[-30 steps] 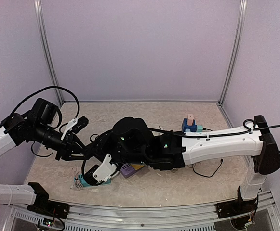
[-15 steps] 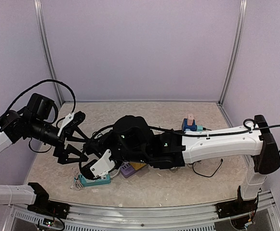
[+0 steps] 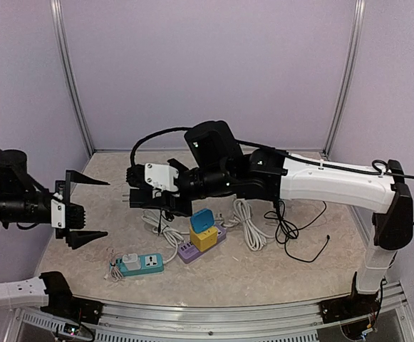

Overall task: Insert the plug
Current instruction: Adjust the plug.

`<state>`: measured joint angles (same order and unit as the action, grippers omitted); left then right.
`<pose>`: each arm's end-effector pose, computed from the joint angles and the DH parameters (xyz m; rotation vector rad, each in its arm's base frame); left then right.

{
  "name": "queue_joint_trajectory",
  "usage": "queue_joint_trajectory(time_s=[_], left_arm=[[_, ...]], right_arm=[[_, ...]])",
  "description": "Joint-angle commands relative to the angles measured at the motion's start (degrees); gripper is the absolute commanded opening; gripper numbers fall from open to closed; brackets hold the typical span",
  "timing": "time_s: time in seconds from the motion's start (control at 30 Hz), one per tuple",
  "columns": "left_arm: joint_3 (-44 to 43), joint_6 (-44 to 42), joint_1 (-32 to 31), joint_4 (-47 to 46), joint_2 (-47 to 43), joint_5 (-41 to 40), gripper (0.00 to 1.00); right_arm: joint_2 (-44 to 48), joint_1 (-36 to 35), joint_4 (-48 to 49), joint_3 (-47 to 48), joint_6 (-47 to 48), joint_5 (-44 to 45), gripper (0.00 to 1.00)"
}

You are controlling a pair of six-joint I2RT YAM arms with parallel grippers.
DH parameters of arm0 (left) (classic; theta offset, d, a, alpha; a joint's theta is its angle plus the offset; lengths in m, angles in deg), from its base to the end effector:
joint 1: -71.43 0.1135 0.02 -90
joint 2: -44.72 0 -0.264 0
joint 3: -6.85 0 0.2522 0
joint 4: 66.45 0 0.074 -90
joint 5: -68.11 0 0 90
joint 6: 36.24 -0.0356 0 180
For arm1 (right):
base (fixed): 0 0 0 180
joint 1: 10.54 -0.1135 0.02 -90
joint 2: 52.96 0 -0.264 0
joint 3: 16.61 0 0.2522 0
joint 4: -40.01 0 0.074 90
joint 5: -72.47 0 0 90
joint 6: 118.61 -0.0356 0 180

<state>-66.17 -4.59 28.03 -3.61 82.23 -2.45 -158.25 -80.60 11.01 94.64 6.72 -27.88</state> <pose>0.0728 -0.0852 0.3714 1.6936 1.1070 -0.1824 0.1443 0.4165 0.3517 -1.6695 1.1209 0.5697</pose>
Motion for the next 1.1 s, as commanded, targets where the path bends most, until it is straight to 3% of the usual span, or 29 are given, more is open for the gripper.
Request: queue_joint_trajectory(time_s=[0.0, 0.2, 0.4, 0.53, 0.73, 0.8, 1.07], left_arm=[[5.44, -23.25, -8.23, -9.15, -4.59, -15.5, 0.99], [13.71, -43.81, -13.24, -19.07, -8.7, -21.2, 0.99], [12.41, -42.75, -14.44, -20.59, -4.77, -23.17, 0.94], [12.12, -41.66, -16.0, -20.89, -3.15, -22.99, 0.75], [11.78, -40.6, -17.16, -21.13, -1.92, -22.05, 0.66], [11.76, -40.5, -17.55, -21.07, -1.76, -22.32, 0.59], [11.91, -39.17, -18.77, -21.7, -1.37, -21.87, 0.14]], right_arm=[[1.69, 2.82, -4.81, 2.67, -24.08, -19.45, 0.0], [1.55, 2.83, -3.2, 3.15, -28.94, -19.47, 0.0], [-0.12, 1.95, -5.55, 5.9, -28.7, -19.17, 0.0], [-1.01, 1.54, -6.64, 7.62, -28.68, -18.56, 0.0], [-1.45, 1.33, -5.96, 8.03, -28.67, -18.26, 0.0], [-1.65, 1.22, -6.0, 8.04, -28.63, -18.21, 0.0], [-2.45, 0.81, -4.95, 8.77, -28.69, -18.65, 0.0]])
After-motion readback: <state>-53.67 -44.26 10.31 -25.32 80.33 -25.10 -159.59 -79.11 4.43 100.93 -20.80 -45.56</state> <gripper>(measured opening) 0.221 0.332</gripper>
